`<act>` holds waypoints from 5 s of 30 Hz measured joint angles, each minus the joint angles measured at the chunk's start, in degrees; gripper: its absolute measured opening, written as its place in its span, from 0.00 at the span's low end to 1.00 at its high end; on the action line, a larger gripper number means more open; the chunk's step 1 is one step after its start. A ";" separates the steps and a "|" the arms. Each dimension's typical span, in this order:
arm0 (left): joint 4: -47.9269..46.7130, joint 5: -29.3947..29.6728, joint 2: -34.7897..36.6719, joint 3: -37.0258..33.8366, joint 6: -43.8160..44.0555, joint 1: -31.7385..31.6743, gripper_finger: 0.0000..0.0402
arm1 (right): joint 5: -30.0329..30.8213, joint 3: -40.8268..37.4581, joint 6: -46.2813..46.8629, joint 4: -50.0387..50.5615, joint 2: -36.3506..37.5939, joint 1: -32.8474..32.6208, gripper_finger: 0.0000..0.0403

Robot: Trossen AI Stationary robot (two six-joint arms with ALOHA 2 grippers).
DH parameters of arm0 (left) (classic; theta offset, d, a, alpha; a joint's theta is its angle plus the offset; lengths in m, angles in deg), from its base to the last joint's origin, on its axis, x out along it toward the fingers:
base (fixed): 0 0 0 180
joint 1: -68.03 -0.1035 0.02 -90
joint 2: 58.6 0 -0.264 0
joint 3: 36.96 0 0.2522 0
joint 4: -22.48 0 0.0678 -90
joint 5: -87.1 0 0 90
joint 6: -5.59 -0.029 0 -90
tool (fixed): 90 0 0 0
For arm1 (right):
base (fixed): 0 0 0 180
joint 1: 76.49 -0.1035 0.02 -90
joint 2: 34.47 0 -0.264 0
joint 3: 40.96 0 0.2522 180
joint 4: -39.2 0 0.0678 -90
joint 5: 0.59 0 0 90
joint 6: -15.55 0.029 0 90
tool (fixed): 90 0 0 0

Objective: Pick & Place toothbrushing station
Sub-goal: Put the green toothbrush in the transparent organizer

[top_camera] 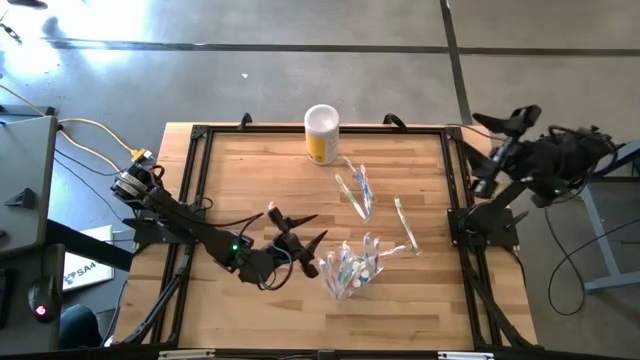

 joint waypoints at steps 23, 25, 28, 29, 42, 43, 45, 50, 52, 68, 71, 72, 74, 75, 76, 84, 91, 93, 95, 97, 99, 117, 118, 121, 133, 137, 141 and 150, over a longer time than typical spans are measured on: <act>-0.65 0.11 -0.09 0.00 1.72 0.02 0.51 | -42.03 18.60 72.93 94.29 -24.09 63.56 0.51; -1.34 0.11 -0.09 0.00 2.15 0.02 0.51 | -49.83 16.43 74.75 98.66 -25.83 65.68 0.50; -3.79 0.07 -0.09 0.00 4.69 0.02 0.51 | -53.63 10.15 75.08 99.81 -26.35 67.02 0.49; -4.54 0.02 -0.11 0.00 5.54 0.02 0.51 | -54.31 7.47 75.74 99.51 -26.08 67.05 0.48; -7.28 -3.59 -0.11 0.00 9.24 0.02 0.51 | -55.77 -20.81 87.65 78.85 -26.26 65.92 0.48; -7.28 -4.03 -0.11 0.00 9.27 0.02 0.51 | -55.55 -22.01 88.19 77.71 -26.32 65.99 0.48; -7.28 -4.91 -0.11 0.00 9.29 0.02 0.51 | -55.54 -24.15 88.80 75.02 -26.33 65.93 0.48; -7.59 -6.41 -0.11 0.00 9.46 0.02 0.51 | -58.32 -28.78 90.40 66.94 -26.31 63.54 0.48; -7.79 -6.73 -0.11 0.00 9.52 0.02 0.51 | -59.37 -30.45 92.68 63.89 -26.32 62.02 0.48; -10.75 -7.80 -0.11 0.00 10.89 0.02 0.51 | -51.49 -33.34 100.32 57.18 -33.84 50.52 0.48; -10.71 -8.56 -0.11 0.00 10.67 0.04 0.51 | -50.32 -33.12 100.17 56.59 -37.11 49.54 0.48; -10.73 -9.42 -0.11 0.00 10.67 0.02 0.51 | -49.50 -33.10 100.05 56.36 -37.65 49.13 0.48; -10.87 -11.13 -0.11 0.00 10.59 0.03 0.51 | -47.76 -33.03 100.05 55.83 -38.16 48.32 0.47; -11.01 -11.90 -0.11 0.00 10.58 0.04 0.51 | -47.43 -33.04 100.01 55.69 -38.21 48.18 0.45; -11.07 -12.48 -0.11 0.00 10.58 0.04 0.51 | -47.43 -33.05 99.98 55.67 -38.16 48.18 0.43; -15.37 -19.90 -0.11 0.01 17.36 0.02 0.51 | -48.37 -33.55 98.46 56.66 -35.03 48.35 0.10; -16.68 -20.14 -0.11 0.02 22.64 0.04 0.51 | -44.92 -33.79 96.90 60.56 -32.08 48.35 0.02; -16.68 -20.91 -0.11 0.01 22.62 0.02 0.51 | -42.77 -32.97 96.73 64.08 -30.01 48.35 0.02; -16.68 -21.23 -0.11 0.02 22.64 0.04 0.51 | -39.81 -30.98 97.16 67.38 -27.02 48.34 0.02; -16.67 -21.30 -0.11 0.02 22.66 0.04 0.51 | -36.77 -29.12 97.68 72.04 -23.40 47.62 0.01; -16.68 -21.31 -0.11 0.02 22.71 0.04 0.51 | -33.66 -27.02 98.55 76.24 -19.26 46.14 0.01; -16.61 -21.27 -0.11 0.02 22.77 0.04 0.51 | -23.35 -13.71 92.30 72.59 10.53 16.50 0.01; -16.49 -21.27 -0.11 0.02 22.77 0.04 0.51 | -23.38 -13.75 90.85 70.56 10.42 14.57 0.01; -16.08 -21.24 -0.11 0.02 23.46 0.03 0.51 | -23.31 -13.83 85.09 61.17 9.12 8.69 0.01; -16.43 -21.23 -0.13 0.02 27.25 0.02 0.51 | 4.61 -13.81 84.54 47.10 -10.86 -12.46 0.01; -16.46 -21.24 -0.13 0.02 27.25 0.02 0.51 | 10.43 -13.81 92.41 47.07 -15.70 -19.12 0.01; -16.48 -21.24 -0.13 0.02 27.25 0.02 0.51 | 17.08 -14.32 98.94 47.25 -20.93 -22.75 0.01; -16.46 -23.63 -0.13 0.02 28.62 0.03 0.51 | 26.77 -19.37 111.03 47.60 -29.99 -20.36 0.01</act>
